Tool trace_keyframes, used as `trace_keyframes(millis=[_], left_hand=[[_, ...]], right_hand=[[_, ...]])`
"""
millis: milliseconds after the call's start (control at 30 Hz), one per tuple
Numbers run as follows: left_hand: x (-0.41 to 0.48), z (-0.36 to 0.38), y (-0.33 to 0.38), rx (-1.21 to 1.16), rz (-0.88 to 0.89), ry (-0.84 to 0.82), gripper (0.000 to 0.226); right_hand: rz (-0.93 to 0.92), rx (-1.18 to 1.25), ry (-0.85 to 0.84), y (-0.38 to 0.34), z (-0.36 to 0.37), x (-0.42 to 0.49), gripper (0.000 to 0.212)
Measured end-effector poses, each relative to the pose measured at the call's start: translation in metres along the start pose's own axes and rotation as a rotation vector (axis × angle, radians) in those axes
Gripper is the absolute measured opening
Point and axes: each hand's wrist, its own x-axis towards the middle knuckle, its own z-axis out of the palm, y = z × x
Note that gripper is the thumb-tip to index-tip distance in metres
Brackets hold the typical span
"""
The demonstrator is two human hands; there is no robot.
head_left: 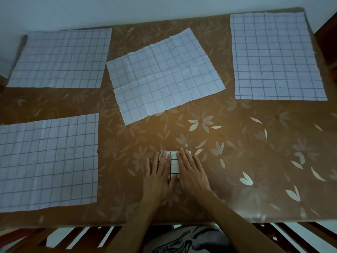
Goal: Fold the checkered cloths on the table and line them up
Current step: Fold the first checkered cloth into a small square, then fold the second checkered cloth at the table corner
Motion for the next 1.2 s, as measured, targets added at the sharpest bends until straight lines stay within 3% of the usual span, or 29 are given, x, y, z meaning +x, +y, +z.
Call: trace_keyframes(millis=[133,300,467,633,833,1000,1100,1200], left_hand=[[0.001,0.0,-0.001,-0.008,-0.003,-0.019,0.075],[0.0,-0.016,-0.002,0.009,0.016,-0.076,0.076],[-0.006,-0.033,-0.01,-0.095,-0.063,0.076,0.063],[-0.025,-0.054,-0.035,-0.335,-0.227,0.092,0.048],[-0.056,-0.066,-0.075,-0.309,-0.324,0.14,0.039],[-0.101,-0.076,-0.11,-0.332,-0.363,0.231,0.02],[-0.134,-0.078,-0.137,-0.342,-0.386,0.258,0.02],[-0.174,-0.075,-0.167,-0.366,-0.413,0.309,0.023]], right_hand=[[-0.044,-0.044,-0.036,0.012,-0.006,0.0,0.066],[0.061,-0.03,-0.029,0.006,-0.012,-0.004,0.067],[0.104,0.05,0.027,0.003,-0.025,-0.003,0.062],[-0.054,0.248,0.009,-0.023,-0.056,0.004,0.044],[-0.203,0.26,0.046,-0.071,-0.073,0.013,0.023],[-0.277,0.219,0.026,-0.116,-0.077,0.01,0.029],[-0.318,0.17,-0.014,-0.149,-0.08,0.003,0.041],[-0.326,0.111,-0.058,-0.185,-0.077,-0.009,0.039]])
